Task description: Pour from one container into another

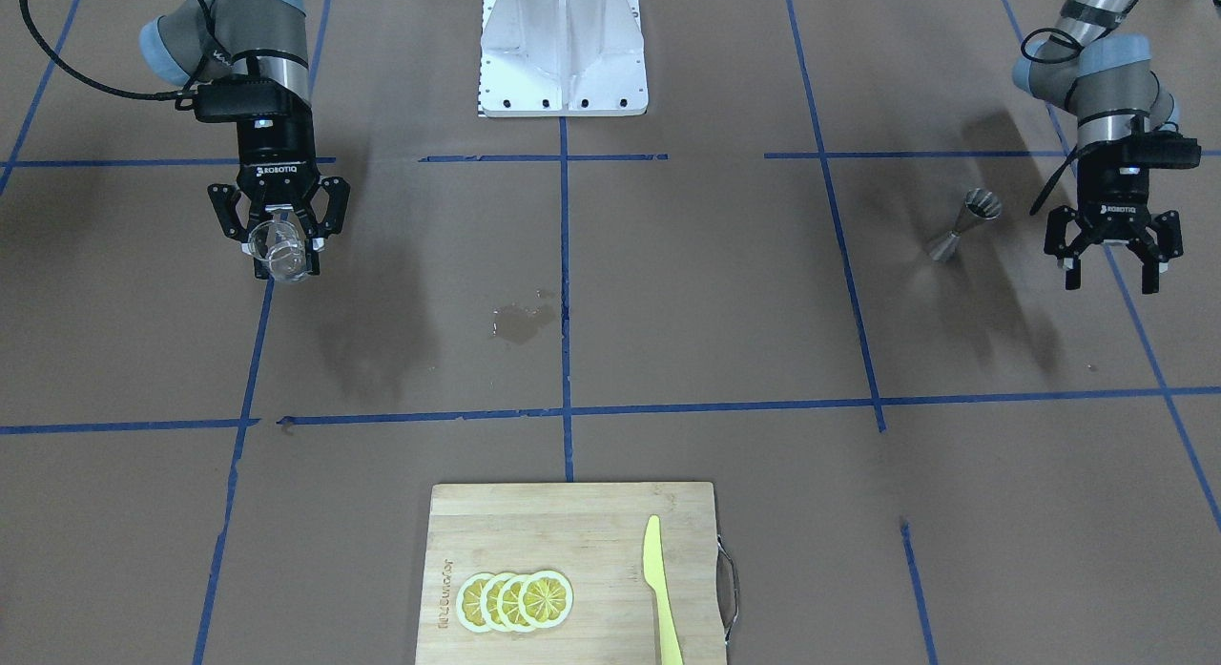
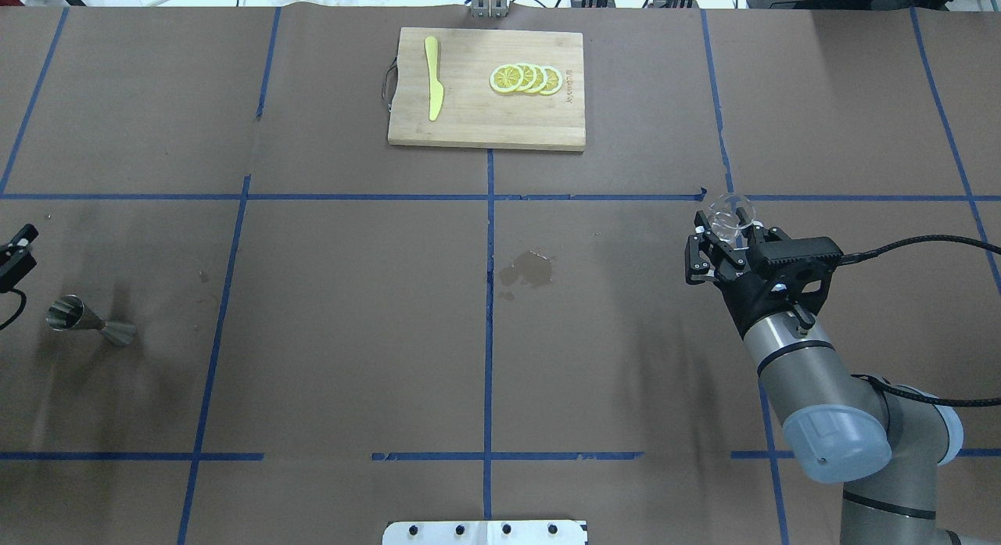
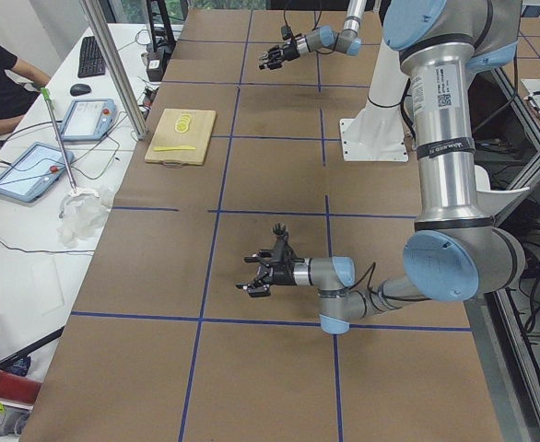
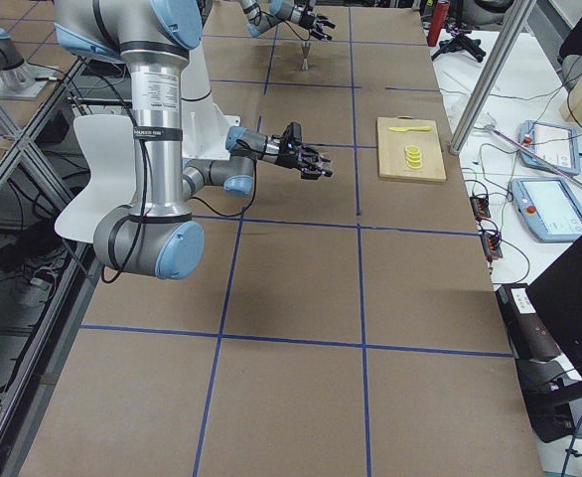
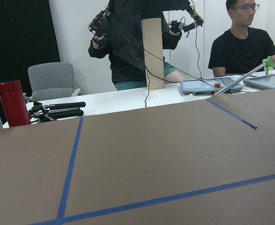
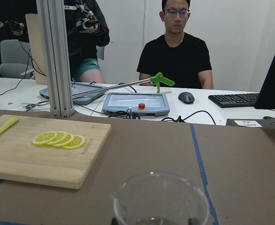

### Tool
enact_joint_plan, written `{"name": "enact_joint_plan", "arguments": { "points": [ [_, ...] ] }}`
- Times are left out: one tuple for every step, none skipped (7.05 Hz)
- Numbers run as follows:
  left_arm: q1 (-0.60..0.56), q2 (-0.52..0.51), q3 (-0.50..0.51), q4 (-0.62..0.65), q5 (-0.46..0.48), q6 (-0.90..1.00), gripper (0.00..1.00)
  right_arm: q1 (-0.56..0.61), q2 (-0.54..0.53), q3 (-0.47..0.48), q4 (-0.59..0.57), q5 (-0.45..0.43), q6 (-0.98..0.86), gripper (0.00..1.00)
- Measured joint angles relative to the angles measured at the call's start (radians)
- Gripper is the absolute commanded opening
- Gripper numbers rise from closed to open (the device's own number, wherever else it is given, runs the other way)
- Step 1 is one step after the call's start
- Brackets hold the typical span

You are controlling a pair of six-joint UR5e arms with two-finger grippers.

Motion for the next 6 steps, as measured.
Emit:
{"name": "enact_joint_plan", "arguments": {
  "points": [
    [-0.106, -0.049, -0.005, 0.091, -0.122, 0.018, 1.00, 0.000, 0.001, -0.002, 0.000, 0.000, 0.001, 0.00],
    [-0.209, -0.084, -0.007, 0.162, -0.242, 0.052, 1.00, 0.000, 0.002, -0.003, 0.000, 0.000, 0.001, 0.00],
    [-0.304, -0.109, -0.014, 0.226, -0.354, 0.100, 1.00, 0.000, 0.002, -0.004, 0.000, 0.000, 0.001, 0.00],
    [-0.395, -0.136, -0.032, 0.321, -0.479, 0.124, 1.00, -0.001, 0.003, -0.008, 0.000, 0.000, 0.001, 0.00],
    [-0.489, -0.164, -0.052, 0.441, -0.630, 0.135, 1.00, -0.002, 0.003, -0.016, 0.000, 0.000, 0.004, 0.00],
    [-0.573, -0.187, -0.069, 0.564, -0.793, 0.140, 1.00, -0.003, 0.003, -0.030, 0.002, -0.001, 0.009, 0.00]
  ]
}}
